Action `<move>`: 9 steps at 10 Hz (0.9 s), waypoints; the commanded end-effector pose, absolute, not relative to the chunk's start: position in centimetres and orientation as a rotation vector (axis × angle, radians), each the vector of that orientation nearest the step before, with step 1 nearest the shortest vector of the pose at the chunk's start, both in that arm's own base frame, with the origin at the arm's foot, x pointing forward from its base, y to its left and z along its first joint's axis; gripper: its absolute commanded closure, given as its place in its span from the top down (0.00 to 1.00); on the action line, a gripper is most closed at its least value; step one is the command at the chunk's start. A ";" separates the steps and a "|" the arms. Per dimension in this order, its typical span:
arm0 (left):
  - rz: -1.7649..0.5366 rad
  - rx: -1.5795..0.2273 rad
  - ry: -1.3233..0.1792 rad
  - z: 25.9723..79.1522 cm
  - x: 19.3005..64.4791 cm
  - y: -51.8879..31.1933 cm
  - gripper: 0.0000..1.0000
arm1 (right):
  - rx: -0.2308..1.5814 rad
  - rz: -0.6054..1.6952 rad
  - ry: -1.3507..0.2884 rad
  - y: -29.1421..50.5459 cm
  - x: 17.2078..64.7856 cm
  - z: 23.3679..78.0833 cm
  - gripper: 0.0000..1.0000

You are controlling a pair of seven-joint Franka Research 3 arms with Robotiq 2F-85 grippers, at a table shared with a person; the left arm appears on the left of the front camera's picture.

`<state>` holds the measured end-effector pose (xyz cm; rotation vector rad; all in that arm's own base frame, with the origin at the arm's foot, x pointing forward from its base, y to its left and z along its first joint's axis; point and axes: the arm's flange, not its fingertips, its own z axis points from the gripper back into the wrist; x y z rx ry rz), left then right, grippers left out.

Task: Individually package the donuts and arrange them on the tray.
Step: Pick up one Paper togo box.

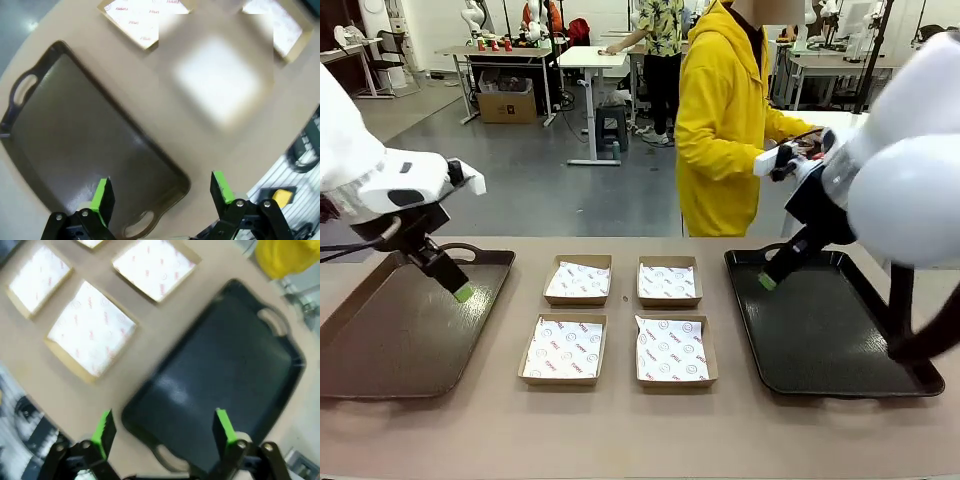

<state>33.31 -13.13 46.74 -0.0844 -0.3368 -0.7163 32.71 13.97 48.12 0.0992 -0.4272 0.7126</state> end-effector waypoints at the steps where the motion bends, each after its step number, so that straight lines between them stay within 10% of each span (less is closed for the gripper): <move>1: -0.542 -0.516 -0.451 48.0 34.3 -10.3 1.00 | 0.627 0.530 -0.436 10.1 34.3 47.7 1.00; 5: -0.235 -1.092 -0.429 47.0 35.3 -2.5 1.00 | 1.148 0.255 -0.462 2.3 34.4 44.7 1.00; 9: -0.055 -1.170 -0.410 43.6 33.8 5.0 1.00 | 1.250 0.092 -0.395 -4.2 33.9 41.5 1.00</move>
